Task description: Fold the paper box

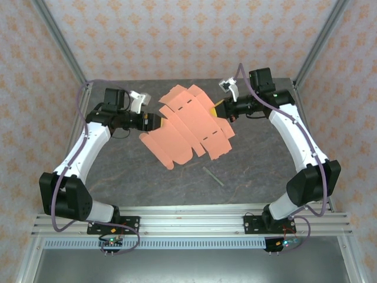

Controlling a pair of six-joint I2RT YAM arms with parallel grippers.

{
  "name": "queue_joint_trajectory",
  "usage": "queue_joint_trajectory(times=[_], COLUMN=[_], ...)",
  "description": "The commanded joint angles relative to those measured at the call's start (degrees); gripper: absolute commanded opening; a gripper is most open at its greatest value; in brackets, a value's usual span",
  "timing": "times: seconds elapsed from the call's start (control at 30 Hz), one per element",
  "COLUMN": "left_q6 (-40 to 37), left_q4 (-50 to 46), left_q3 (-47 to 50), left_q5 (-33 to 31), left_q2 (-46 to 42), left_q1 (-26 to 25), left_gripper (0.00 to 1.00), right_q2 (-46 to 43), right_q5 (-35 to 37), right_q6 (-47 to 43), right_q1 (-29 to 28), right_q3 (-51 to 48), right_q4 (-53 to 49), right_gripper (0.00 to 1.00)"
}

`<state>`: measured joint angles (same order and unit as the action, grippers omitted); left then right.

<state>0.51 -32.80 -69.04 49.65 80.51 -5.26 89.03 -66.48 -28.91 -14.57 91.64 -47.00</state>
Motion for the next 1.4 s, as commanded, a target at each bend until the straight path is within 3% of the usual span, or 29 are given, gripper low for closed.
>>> queue_joint_trajectory(times=[0.0,0.17,0.43,0.73,0.87,1.03,1.27,1.37], left_q6=[5.68,11.73,12.32,11.97,12.88,13.78,12.45,8.88], left_q4=[7.07,15.6,16.28,13.22,13.56,13.67,11.68,14.73], left_q3=[4.34,11.67,12.83,13.22,14.5,16.26,18.09,18.34], left_q5=[2.12,2.41,1.96,-2.16,-3.41,-8.05,-28.25,-28.58], left_q2=[-2.25,-3.61,-4.6,-4.18,-3.2,-2.79,-6.14,-8.24], left_q1=[-0.08,-0.78,-3.38,-3.8,-4.0,-4.08,-4.36,-4.6], left_gripper=[0.65,0.6,0.44,0.42,0.42,0.52,0.73,0.76], right_q2=[0.67,0.95,2.98,3.88,5.16,6.8,10.73,12.18], right_q5=[-1.74,-2.14,-0.39,8.23,8.5,8.83,12.4,12.95], right_q6=[2.11,3.7,-0.74,-4.05,-3.53,-3.53,-7.0,-8.7], right_q1=[0.15,0.15,0.15,0.08,-0.22,-1.52,-4.16,-4.94], right_q3=[1.02,-0.29,1.2,2.23,2.64,2.74,4.94,6.33], right_q4=[1.19,2.93,-1.31,-2.1,-1.73,-1.77,-6.99,-8.9], right_gripper=[0.0,0.0,0.0,0.0,0.0,0.0,0.0,0.0])
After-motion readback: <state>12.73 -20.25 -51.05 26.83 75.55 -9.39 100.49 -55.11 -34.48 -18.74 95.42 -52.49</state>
